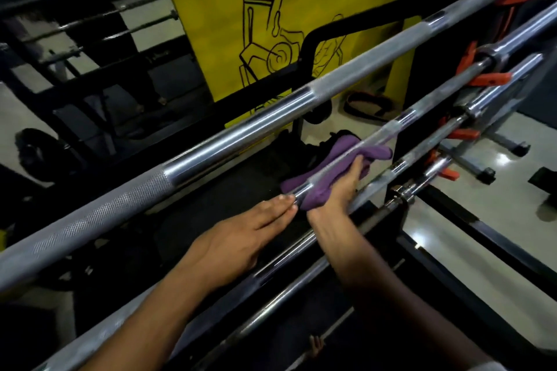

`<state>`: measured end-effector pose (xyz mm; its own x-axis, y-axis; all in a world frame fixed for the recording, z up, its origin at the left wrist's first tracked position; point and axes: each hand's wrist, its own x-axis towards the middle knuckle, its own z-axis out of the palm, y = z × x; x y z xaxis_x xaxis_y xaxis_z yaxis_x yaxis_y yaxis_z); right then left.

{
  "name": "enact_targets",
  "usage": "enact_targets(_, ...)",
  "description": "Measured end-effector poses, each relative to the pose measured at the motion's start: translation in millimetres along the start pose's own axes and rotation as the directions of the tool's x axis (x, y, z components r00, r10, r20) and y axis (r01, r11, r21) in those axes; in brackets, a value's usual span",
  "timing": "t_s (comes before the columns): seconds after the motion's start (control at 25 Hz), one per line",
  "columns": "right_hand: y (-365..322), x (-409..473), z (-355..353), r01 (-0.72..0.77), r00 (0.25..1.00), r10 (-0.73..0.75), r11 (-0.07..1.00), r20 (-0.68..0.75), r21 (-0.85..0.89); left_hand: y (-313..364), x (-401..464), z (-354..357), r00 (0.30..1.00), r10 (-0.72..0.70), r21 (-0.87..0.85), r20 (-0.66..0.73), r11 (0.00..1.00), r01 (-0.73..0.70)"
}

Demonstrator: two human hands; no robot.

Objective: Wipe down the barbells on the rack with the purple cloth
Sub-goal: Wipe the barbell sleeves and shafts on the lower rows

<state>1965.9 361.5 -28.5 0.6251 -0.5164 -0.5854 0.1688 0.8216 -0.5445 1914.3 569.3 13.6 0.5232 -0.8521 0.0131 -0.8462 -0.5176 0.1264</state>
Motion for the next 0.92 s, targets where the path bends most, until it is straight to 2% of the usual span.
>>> enact_targets(0.08,9.8,-3.2,-4.5,-0.026,0.999,0.025,0.998,-0.020,-0.052,0.4,2.6,-0.3,1.000,0.006,0.016,-0.005,1.000,-0.006)
enact_targets(0.12,3.9,-0.6,-4.3,0.014,1.000,-0.015,0.998,-0.013,-0.066,0.2,3.3,-0.3,1.000,0.016,0.004,-0.008,1.000,-0.016)
enact_targets(0.24,-25.4,13.4,-0.1,0.097,0.995,-0.091,0.981,0.046,-0.166,-5.2,2.6,0.1,0.999,0.002,-0.130,-0.044,0.992,-0.008)
enact_targets(0.36,-64.2,52.5,6.5,0.131,0.991,-0.133,0.984,-0.009,-0.124,-14.1,2.0,3.6,0.992,-0.084,-0.333,-0.093,0.942,0.049)
enact_targets(0.44,-91.7,67.0,12.9,0.186,0.982,-0.190,0.972,-0.015,-0.145,-16.8,1.6,3.9,0.993,-0.094,-0.384,-0.066,0.921,0.062)
enact_targets(0.52,-107.0,59.8,14.5,0.228,0.974,-0.228,0.969,0.012,-0.096,-16.5,3.1,2.6,0.993,-0.098,-0.417,-0.058,0.907,0.065)
enact_targets(0.6,-92.5,40.6,10.3,0.163,0.986,-0.158,0.983,0.057,-0.086,-17.1,2.7,1.8,0.992,-0.108,-0.442,-0.061,0.894,0.070)
enact_targets(0.72,-31.0,7.3,-1.1,0.000,1.000,0.002,0.998,0.028,-0.060,-17.2,4.1,4.6,0.993,-0.098,-0.437,-0.070,0.897,0.058)
enact_targets(0.8,2.7,-14.3,-6.2,-0.073,0.997,0.074,0.992,0.004,-0.105,-16.9,4.8,6.0,0.992,-0.092,-0.420,-0.083,0.906,0.049)
enact_targets(0.92,-1.6,-6.3,-4.6,-0.057,0.998,0.055,0.993,-0.020,-0.107,-17.3,3.5,6.3,0.991,-0.092,-0.401,-0.093,0.915,0.047)
